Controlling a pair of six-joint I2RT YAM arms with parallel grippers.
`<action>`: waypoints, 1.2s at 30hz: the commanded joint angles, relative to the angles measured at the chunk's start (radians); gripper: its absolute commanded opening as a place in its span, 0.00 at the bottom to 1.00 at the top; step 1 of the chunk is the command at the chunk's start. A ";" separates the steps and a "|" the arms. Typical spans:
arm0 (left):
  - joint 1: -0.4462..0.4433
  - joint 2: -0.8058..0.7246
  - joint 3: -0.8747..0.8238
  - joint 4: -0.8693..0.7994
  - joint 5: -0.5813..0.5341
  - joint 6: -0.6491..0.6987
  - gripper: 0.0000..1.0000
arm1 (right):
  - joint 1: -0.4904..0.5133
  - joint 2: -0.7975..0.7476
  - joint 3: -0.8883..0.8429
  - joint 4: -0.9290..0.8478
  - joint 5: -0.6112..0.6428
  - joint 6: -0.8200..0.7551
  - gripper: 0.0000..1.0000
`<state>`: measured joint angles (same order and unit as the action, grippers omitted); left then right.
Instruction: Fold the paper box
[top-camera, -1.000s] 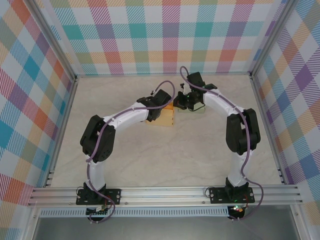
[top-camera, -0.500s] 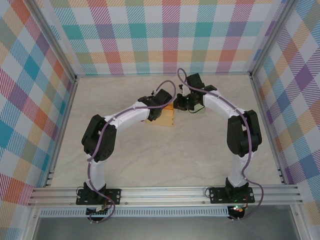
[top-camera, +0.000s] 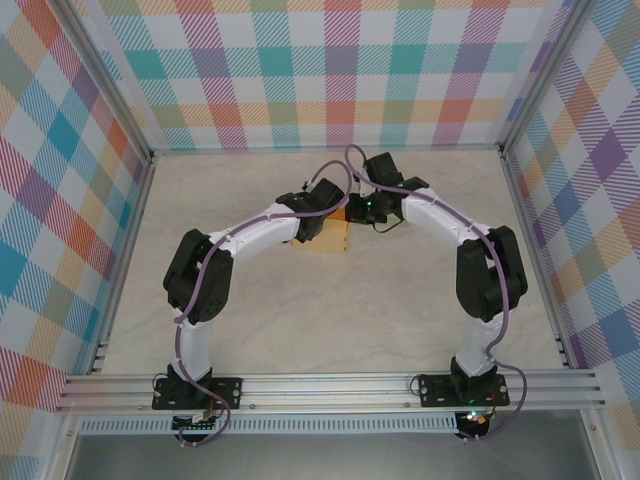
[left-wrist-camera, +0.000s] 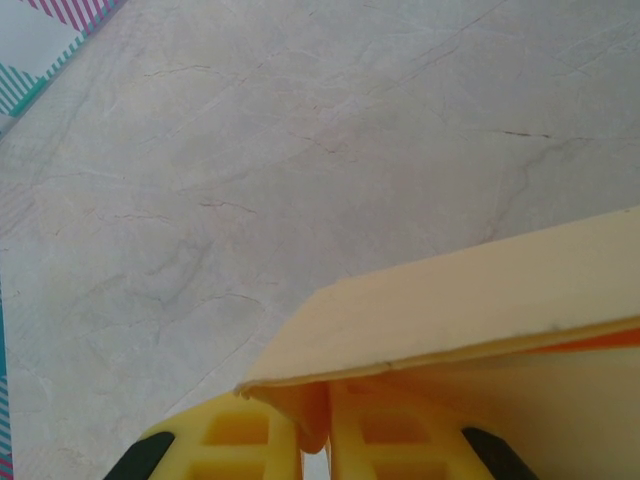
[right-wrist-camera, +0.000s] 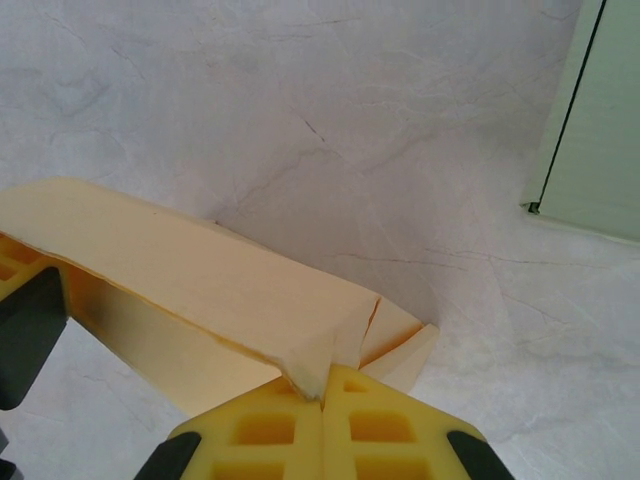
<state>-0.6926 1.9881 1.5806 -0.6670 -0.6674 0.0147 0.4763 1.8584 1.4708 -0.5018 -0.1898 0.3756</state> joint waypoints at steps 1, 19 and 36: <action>-0.033 0.047 -0.053 -0.049 0.143 -0.011 0.13 | 0.068 -0.003 -0.049 -0.023 0.009 -0.040 0.00; 0.002 -0.080 -0.136 0.037 0.166 -0.094 0.16 | 0.110 -0.076 -0.185 0.101 0.087 -0.073 0.00; 0.027 -0.223 -0.211 0.127 0.310 -0.146 0.28 | 0.122 -0.056 -0.170 0.098 0.172 -0.086 0.00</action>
<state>-0.6586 1.8072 1.3930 -0.5694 -0.4545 -0.1017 0.5735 1.7679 1.3178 -0.3405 -0.0032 0.3069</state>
